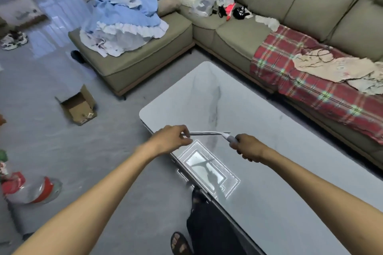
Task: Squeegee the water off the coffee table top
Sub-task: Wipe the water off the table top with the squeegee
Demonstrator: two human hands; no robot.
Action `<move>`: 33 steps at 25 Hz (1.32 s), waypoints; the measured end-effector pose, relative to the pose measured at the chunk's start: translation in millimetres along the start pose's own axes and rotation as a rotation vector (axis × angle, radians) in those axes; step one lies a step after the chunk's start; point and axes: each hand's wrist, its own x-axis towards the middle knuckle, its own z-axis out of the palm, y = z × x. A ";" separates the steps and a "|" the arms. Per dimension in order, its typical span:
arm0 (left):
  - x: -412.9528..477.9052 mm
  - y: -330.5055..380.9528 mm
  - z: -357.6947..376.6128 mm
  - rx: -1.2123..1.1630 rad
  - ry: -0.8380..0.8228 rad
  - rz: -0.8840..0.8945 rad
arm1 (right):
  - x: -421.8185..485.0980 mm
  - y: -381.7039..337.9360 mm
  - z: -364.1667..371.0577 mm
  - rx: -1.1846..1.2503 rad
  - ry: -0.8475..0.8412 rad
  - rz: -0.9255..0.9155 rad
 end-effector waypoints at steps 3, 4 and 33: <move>72.9 -18.5 -26.7 0.074 -0.057 -0.009 | 71.6 -23.1 -9.5 0.056 0.033 0.017; 99.0 -26.3 -37.0 0.074 -0.061 -0.025 | 99.2 -32.0 -15.1 0.059 0.032 0.020; 689.7 -243.8 -53.5 0.272 -0.242 0.024 | 713.5 -141.9 -130.4 -0.247 0.454 0.254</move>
